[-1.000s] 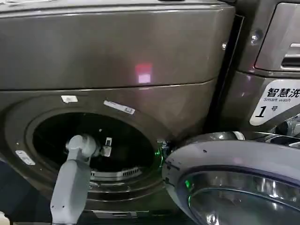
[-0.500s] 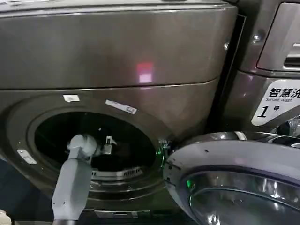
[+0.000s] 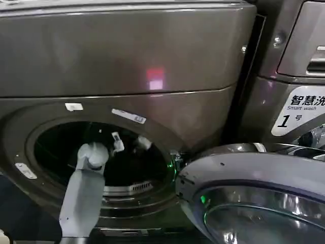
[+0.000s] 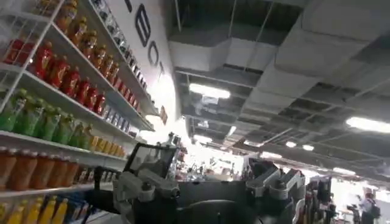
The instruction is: Grasp the clothes from the dryer.
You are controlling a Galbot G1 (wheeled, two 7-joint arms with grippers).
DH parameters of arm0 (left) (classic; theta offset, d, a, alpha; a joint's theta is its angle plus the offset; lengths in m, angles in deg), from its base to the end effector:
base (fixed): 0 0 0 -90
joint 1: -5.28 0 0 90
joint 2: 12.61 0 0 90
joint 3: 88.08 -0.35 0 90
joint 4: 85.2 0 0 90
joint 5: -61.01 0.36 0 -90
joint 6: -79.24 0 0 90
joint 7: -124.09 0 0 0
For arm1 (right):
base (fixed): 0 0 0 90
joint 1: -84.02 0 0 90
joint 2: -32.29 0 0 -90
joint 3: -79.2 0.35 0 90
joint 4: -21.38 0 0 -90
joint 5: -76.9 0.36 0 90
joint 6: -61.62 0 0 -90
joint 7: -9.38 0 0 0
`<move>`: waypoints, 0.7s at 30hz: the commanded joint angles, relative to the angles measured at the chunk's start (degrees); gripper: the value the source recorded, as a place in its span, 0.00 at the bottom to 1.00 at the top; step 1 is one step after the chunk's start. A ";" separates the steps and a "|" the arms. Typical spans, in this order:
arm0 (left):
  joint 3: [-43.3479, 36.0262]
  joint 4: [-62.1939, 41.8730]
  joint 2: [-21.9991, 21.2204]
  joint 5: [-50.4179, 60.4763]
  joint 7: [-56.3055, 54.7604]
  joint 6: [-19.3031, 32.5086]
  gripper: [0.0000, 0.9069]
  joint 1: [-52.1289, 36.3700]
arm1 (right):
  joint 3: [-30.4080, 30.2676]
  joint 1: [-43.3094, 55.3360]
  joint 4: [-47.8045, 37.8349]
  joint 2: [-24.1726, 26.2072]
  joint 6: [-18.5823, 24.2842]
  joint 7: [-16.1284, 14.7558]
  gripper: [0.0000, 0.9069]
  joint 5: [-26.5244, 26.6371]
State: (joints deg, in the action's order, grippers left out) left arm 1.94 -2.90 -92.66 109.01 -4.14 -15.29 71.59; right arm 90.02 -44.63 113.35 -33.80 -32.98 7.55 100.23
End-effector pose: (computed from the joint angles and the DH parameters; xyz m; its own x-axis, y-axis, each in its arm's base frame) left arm 0.4843 0.0689 -0.2158 -0.7928 0.3619 0.4905 0.6073 0.4000 0.6864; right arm -0.1561 -0.4599 -0.0870 -0.1363 0.9172 -0.3743 0.9687 0.0444 -0.2441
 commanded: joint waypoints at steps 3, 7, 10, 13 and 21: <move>-0.32 8.05 -5.09 -26.58 -47.40 -17.51 0.00 2.01 | -0.41 0.25 0.98 -0.41 1.61 0.93 1.00 2.05; 0.13 10.99 -7.10 -34.29 -54.81 -20.71 0.00 4.76 | -0.30 0.01 1.29 -0.61 1.56 1.17 1.00 3.03; 0.12 12.22 -8.01 -38.56 -59.40 -21.42 0.00 6.48 | -0.20 -0.06 1.66 -0.77 1.53 1.23 1.00 3.41; 0.04 12.66 -8.38 -41.24 -60.97 -22.12 0.00 7.73 | -0.19 -0.04 1.61 -0.94 1.50 1.31 1.00 3.69; -0.23 13.14 -8.25 -42.55 -60.34 -22.93 0.00 8.59 | 0.60 -0.33 1.55 -1.29 0.38 1.61 1.00 4.11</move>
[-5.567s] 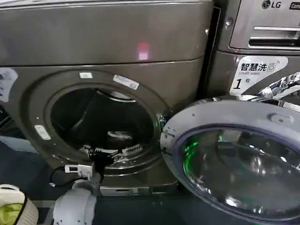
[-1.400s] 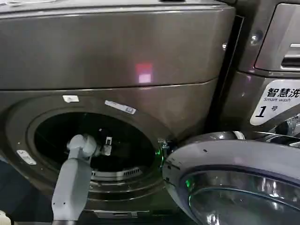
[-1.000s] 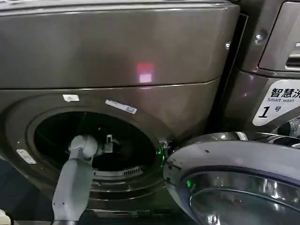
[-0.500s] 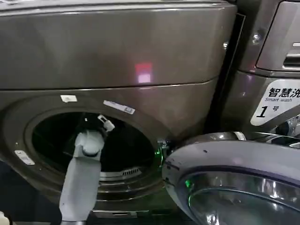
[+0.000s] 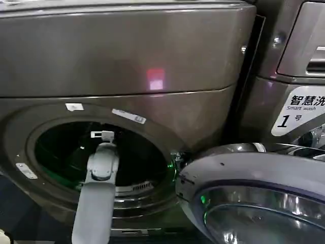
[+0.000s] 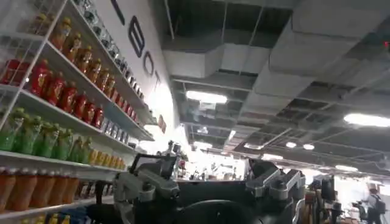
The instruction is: Grasp the clothes from the dryer.
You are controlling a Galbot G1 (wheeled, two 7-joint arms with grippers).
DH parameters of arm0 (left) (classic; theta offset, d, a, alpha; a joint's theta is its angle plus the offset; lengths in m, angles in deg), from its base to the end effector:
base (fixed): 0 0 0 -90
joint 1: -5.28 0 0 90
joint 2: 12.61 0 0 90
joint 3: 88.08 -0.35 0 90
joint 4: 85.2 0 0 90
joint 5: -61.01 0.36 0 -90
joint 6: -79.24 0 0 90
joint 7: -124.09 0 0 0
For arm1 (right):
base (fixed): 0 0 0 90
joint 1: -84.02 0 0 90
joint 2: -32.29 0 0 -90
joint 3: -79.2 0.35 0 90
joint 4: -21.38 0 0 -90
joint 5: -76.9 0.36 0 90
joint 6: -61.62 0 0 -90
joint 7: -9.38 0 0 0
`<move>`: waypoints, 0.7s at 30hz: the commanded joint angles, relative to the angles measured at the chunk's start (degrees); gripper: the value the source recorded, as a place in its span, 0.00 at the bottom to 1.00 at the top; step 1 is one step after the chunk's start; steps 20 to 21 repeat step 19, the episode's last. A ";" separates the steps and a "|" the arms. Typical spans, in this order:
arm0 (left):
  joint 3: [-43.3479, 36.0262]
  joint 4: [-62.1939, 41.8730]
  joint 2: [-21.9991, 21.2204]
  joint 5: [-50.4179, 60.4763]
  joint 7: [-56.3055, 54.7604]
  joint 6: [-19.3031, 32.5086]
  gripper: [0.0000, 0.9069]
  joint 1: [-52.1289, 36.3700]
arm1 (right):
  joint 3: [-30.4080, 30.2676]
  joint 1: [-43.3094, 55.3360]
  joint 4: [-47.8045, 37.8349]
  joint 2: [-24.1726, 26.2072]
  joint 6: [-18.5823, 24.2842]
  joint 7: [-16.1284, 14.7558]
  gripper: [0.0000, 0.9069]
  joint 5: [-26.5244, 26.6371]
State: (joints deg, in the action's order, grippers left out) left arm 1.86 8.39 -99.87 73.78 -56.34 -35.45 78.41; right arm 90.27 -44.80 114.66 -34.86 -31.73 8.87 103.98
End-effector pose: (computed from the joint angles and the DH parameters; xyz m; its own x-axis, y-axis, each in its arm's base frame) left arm 0.4388 0.0153 -0.2088 -0.9917 -0.1152 0.0576 -0.0972 0.9628 0.2522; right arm -0.1582 -0.4530 -0.0865 -0.1226 0.9063 -0.4044 0.9816 0.0506 -0.1842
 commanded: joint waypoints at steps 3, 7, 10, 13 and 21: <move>-0.27 1.89 -0.93 -7.42 -8.04 -2.65 0.00 1.91 | 0.54 -0.18 0.64 -0.24 -2.83 1.34 1.00 0.02; -0.41 2.31 -0.93 -7.61 -7.87 -2.70 0.00 2.11 | 1.18 -0.33 0.79 -0.16 -4.21 1.90 1.00 -0.14; -0.56 2.37 -0.96 -7.83 -7.69 -2.79 0.00 2.10 | 1.37 -0.43 0.66 -0.22 -4.41 1.96 1.00 -0.34; -0.55 2.32 -0.91 -7.81 -7.42 -2.63 0.00 2.31 | 1.37 -0.58 0.64 -0.28 -4.22 1.95 1.00 -0.84; -0.48 2.39 -0.94 -7.93 -7.38 -2.37 0.00 2.79 | 1.24 -0.31 0.62 -0.21 -4.31 2.01 1.00 -1.51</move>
